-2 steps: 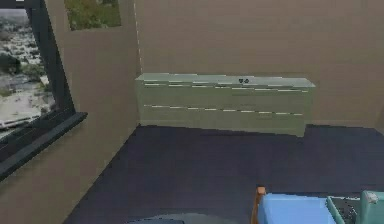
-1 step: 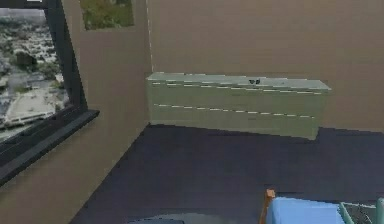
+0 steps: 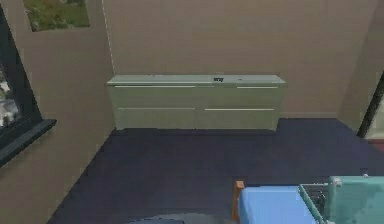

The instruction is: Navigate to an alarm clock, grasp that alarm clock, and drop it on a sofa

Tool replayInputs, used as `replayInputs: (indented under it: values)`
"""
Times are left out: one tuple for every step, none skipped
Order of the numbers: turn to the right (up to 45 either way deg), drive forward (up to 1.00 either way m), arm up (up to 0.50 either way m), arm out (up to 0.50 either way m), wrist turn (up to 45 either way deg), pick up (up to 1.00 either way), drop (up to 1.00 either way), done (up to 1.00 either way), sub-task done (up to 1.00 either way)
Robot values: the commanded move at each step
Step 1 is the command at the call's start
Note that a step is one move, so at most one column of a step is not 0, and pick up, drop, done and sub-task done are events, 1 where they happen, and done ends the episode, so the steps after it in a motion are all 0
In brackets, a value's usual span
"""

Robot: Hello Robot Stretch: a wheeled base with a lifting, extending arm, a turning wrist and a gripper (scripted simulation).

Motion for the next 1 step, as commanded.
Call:
replayInputs:
  values:
    - [0.0,0.15,0.00,0.00,0.0,0.00,0.00,0.00,0.00]
